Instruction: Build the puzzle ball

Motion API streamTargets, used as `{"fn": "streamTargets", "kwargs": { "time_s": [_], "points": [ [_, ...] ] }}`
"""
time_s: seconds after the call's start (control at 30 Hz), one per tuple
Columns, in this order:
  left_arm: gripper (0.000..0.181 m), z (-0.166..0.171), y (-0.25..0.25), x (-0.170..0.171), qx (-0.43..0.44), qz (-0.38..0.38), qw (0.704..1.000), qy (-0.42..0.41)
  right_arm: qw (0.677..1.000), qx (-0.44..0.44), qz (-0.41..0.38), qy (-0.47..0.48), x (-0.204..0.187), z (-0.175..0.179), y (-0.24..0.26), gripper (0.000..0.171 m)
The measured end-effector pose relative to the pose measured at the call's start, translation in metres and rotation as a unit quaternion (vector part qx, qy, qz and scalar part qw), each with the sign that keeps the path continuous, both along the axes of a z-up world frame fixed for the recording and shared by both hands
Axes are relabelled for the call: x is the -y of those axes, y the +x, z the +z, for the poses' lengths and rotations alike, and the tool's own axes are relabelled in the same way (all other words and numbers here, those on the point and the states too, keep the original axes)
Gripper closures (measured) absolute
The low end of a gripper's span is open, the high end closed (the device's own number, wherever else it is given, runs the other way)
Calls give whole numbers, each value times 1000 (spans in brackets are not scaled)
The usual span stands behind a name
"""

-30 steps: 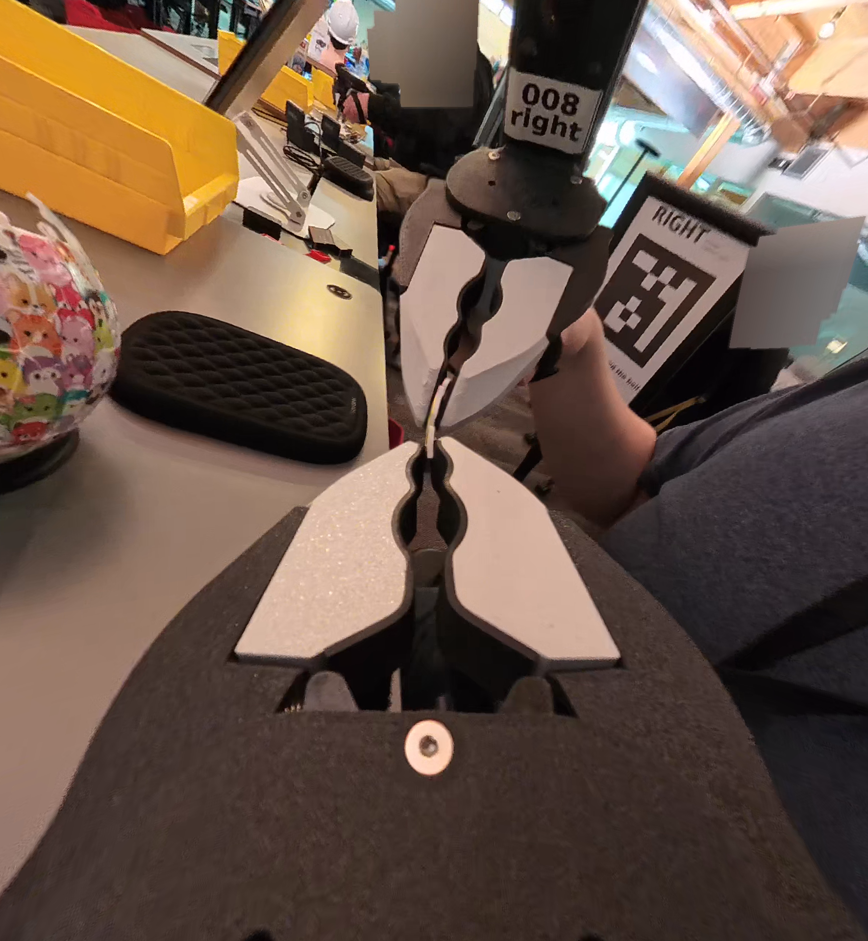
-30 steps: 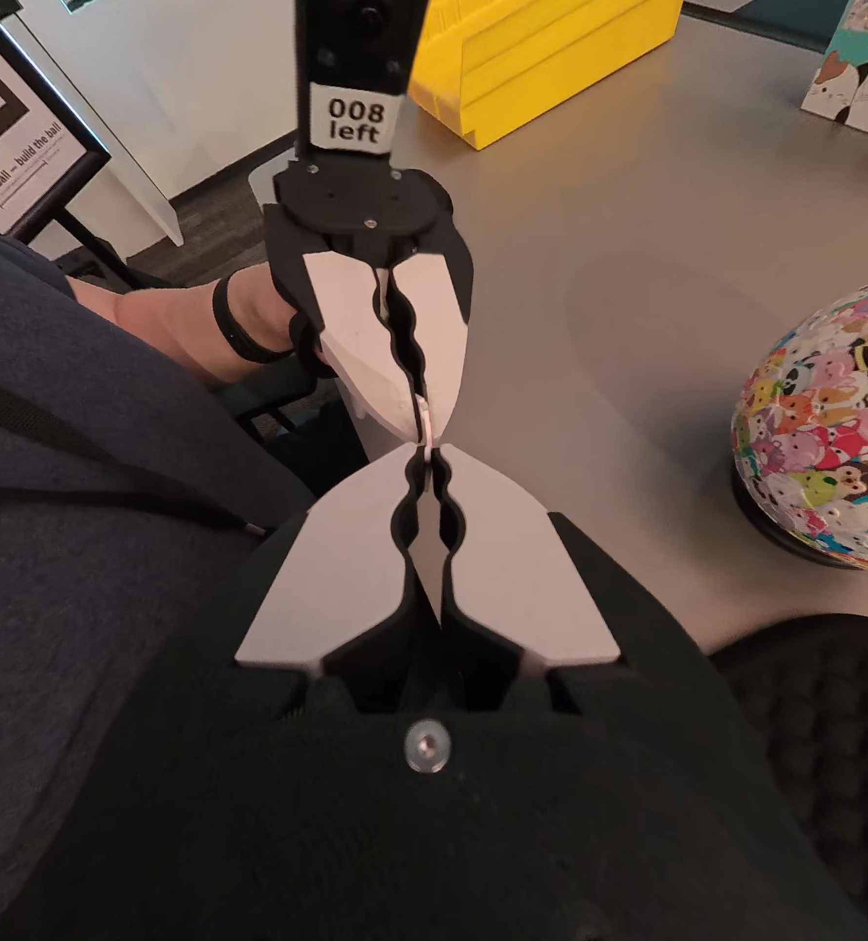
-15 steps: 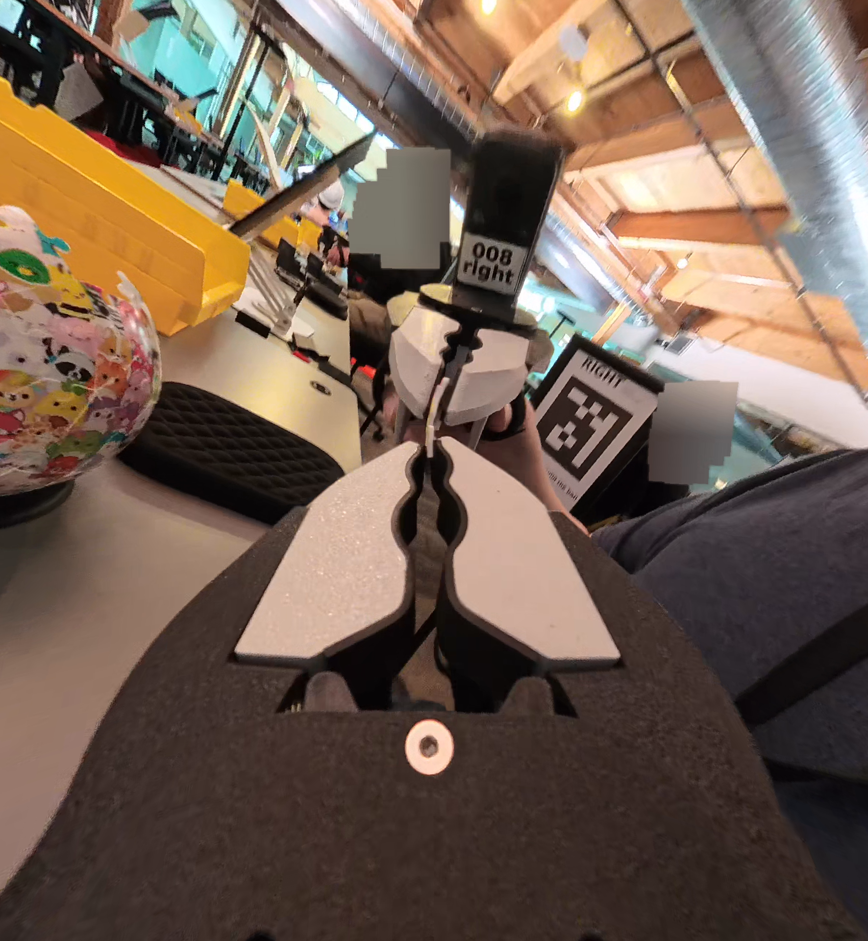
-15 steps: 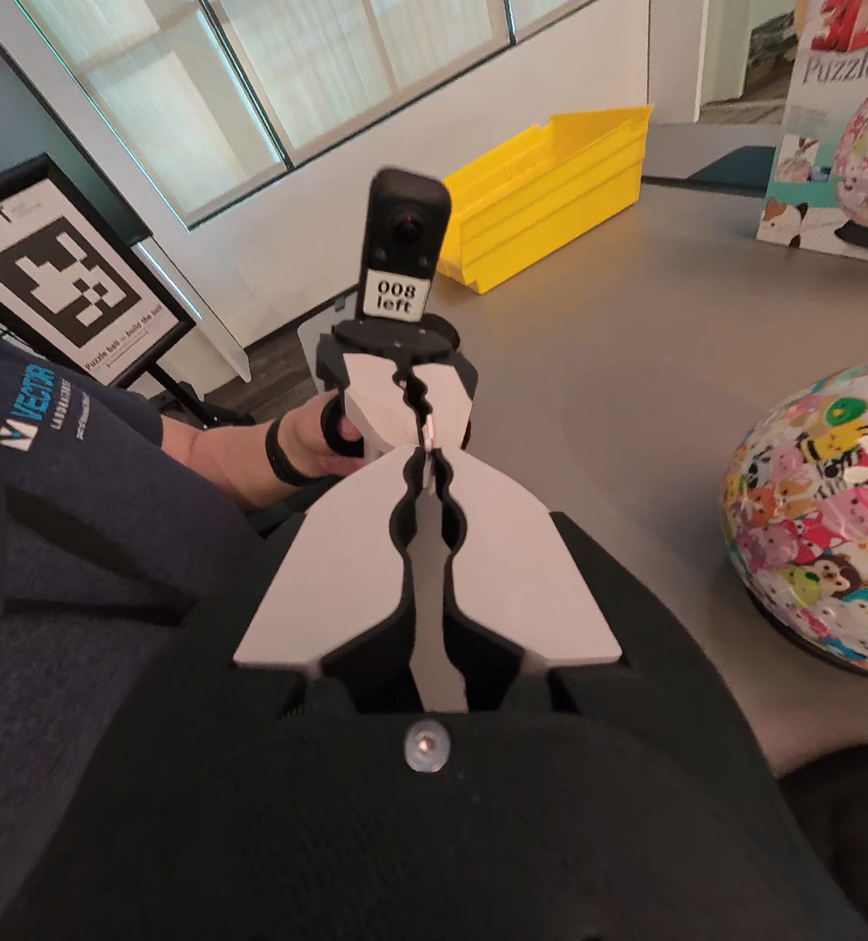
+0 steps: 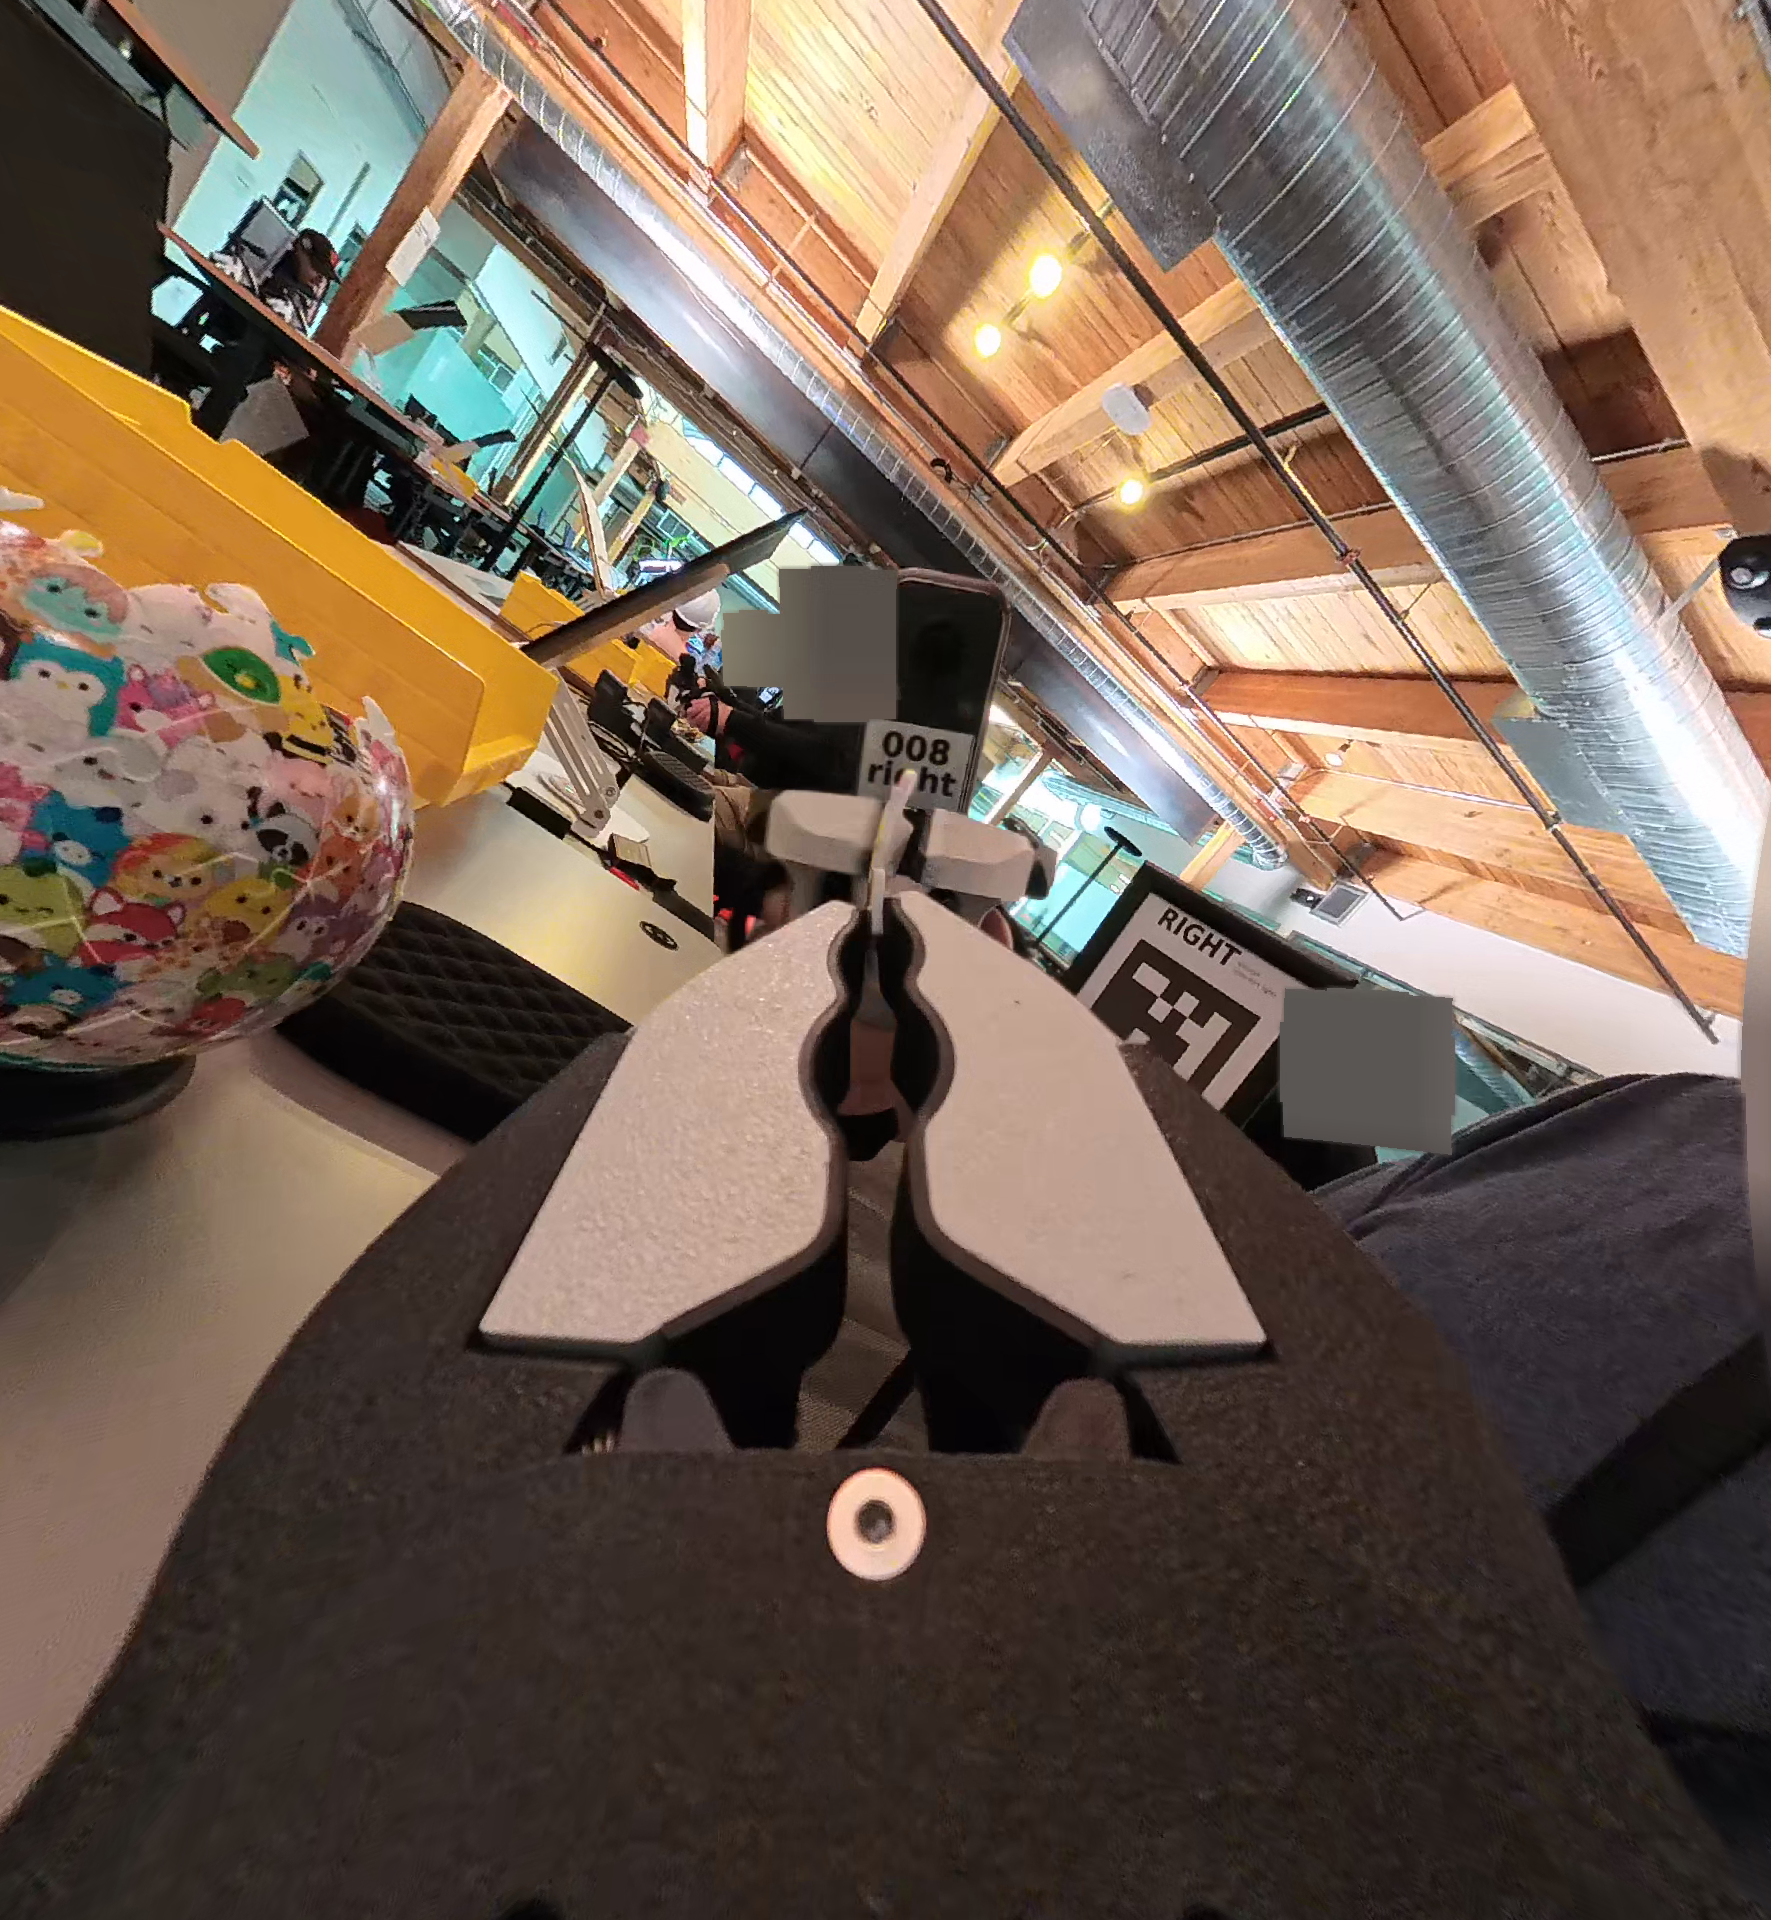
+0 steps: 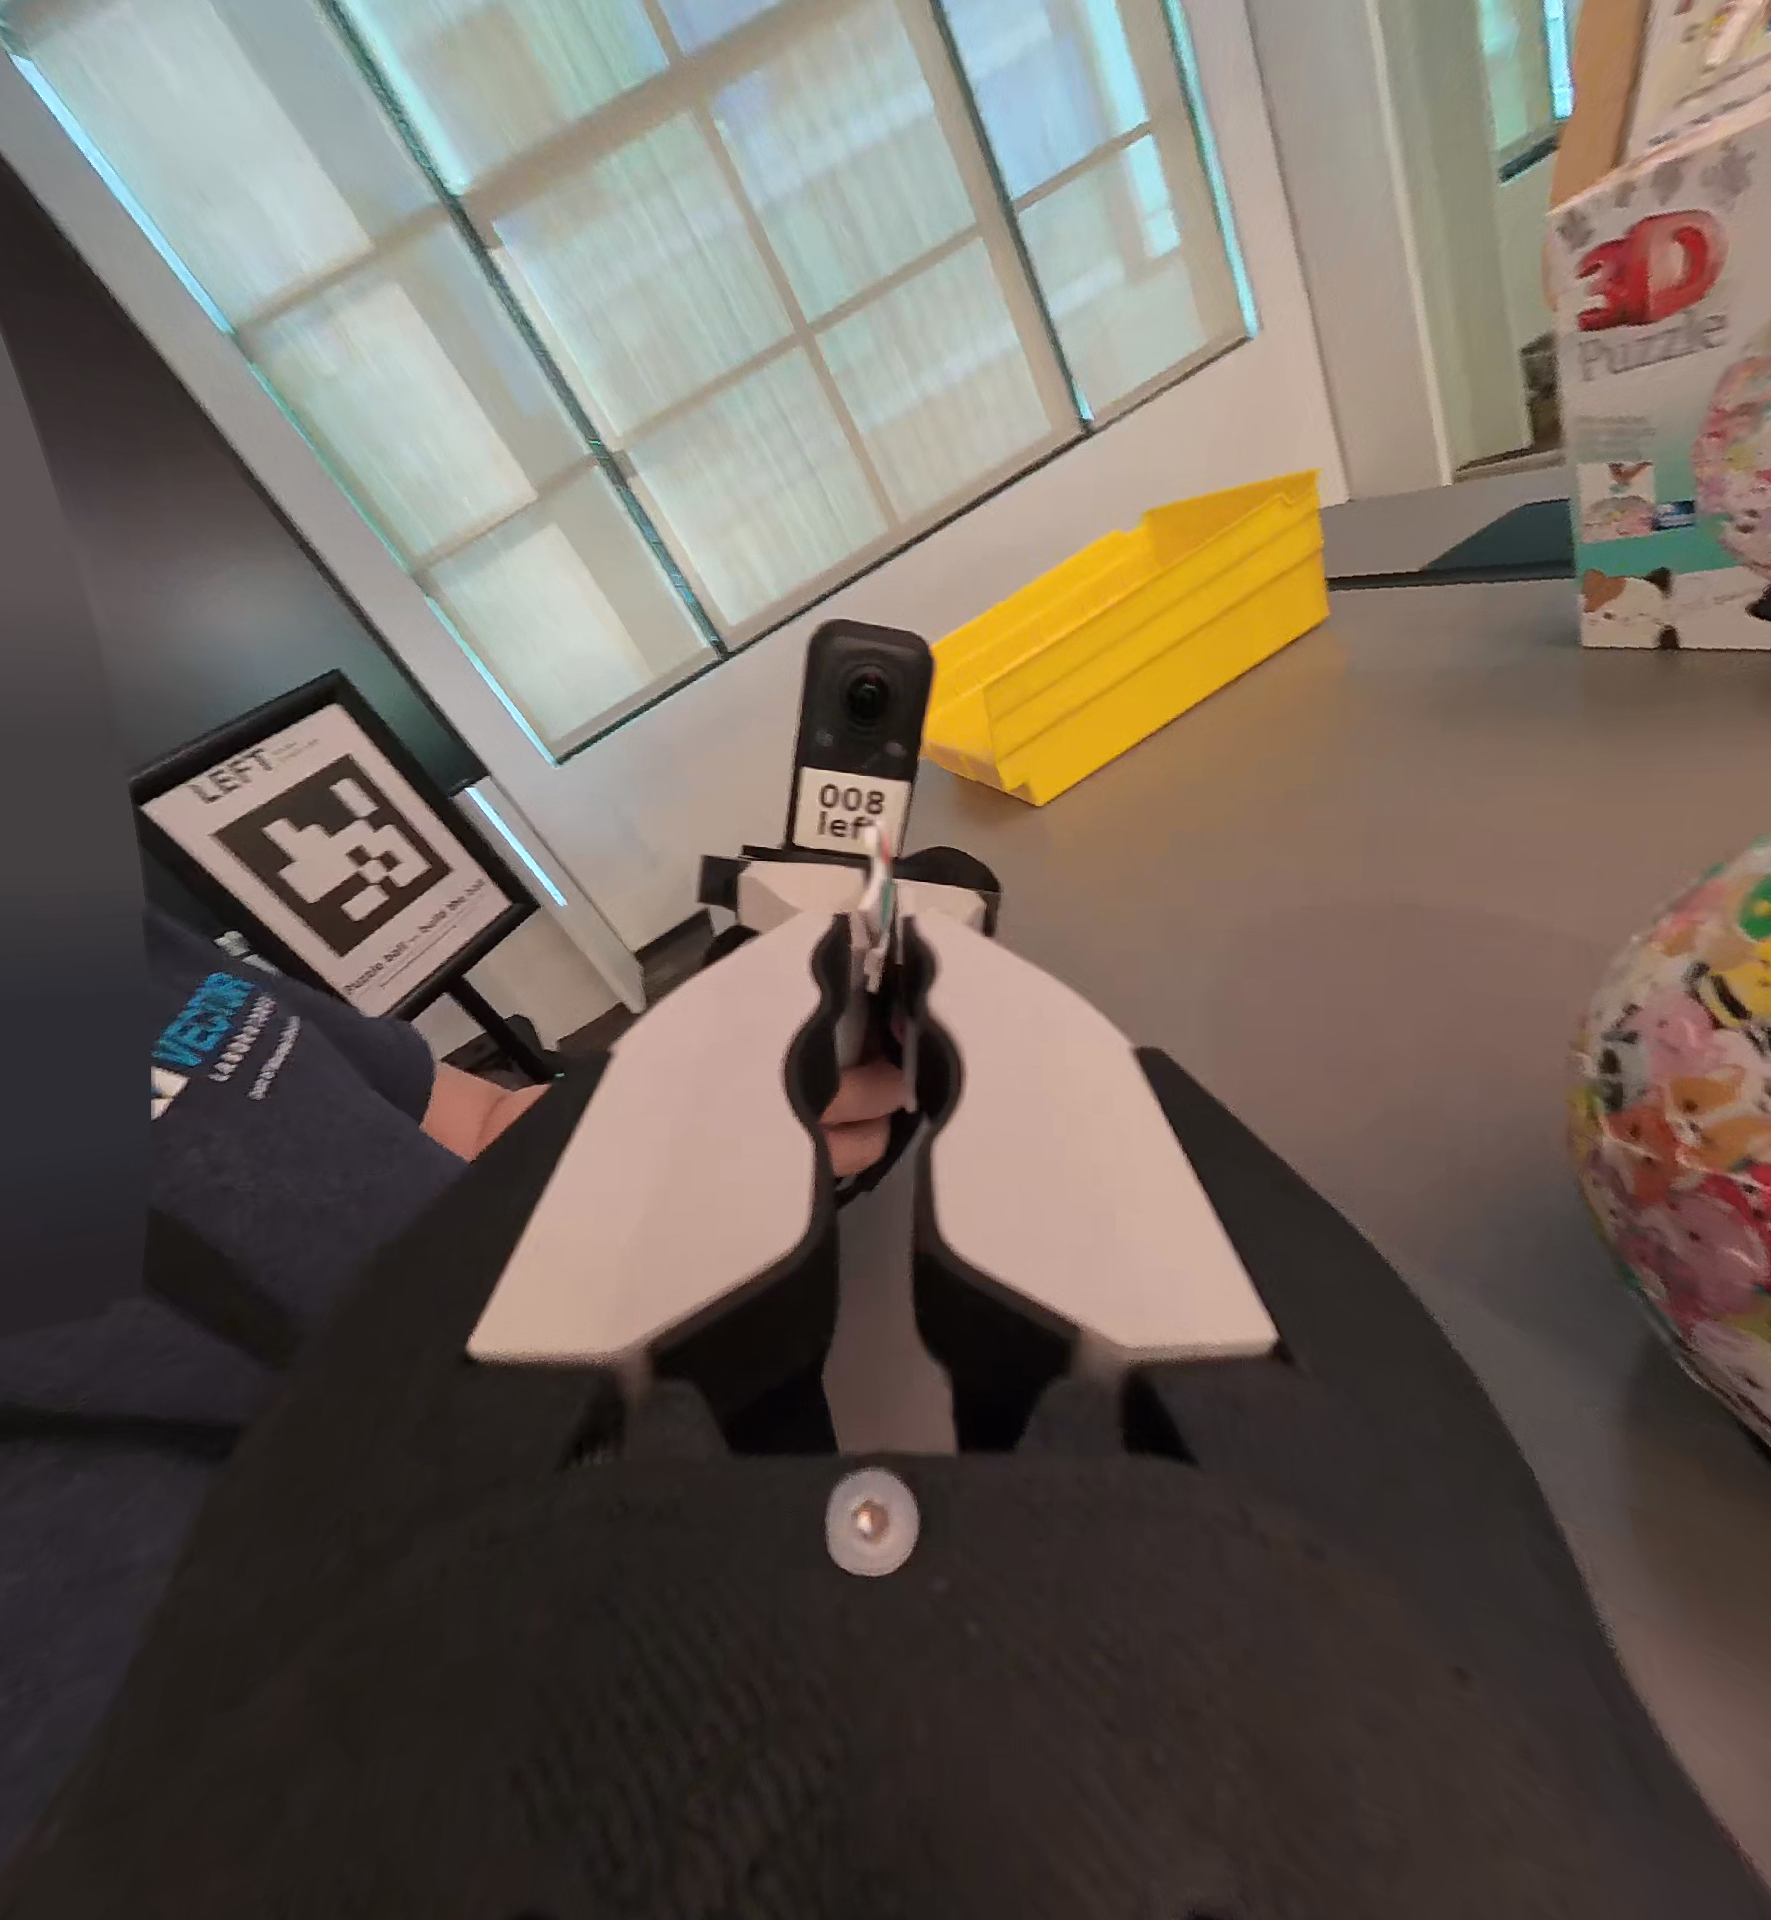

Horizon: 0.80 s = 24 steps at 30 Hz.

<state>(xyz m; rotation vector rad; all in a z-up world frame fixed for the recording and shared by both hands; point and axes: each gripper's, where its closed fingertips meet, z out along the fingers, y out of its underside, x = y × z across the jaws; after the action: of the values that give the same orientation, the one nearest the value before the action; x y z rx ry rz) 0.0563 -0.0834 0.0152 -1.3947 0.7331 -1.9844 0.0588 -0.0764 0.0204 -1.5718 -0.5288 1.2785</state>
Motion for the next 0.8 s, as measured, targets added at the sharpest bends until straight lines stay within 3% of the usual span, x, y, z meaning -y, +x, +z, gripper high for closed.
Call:
{"fn": "streamTargets", "kwargs": {
  "time_s": [0.33,0.47,0.57,0.63,0.7,0.8],
  "points": [
    [179,-9,9,2,-30,1,999,16,1000,3,6,-4,-2,-9,3,168],
    [164,-11,11,-5,-43,31,995,84,1000,24,-9,12,-1,-3,13,168],
    [119,-32,8,-37,-103,110,975,165,996,7,-75,46,-10,24,62,169],
    [95,-55,12,-60,-177,156,939,249,987,7,-150,52,-25,29,113,169],
    [72,-75,22,-80,-241,190,897,318,967,38,-250,32,-51,9,168,169],
    [60,-90,42,-102,-292,211,865,350,941,132,-309,-33,-81,-39,211,168]
  ]
}}
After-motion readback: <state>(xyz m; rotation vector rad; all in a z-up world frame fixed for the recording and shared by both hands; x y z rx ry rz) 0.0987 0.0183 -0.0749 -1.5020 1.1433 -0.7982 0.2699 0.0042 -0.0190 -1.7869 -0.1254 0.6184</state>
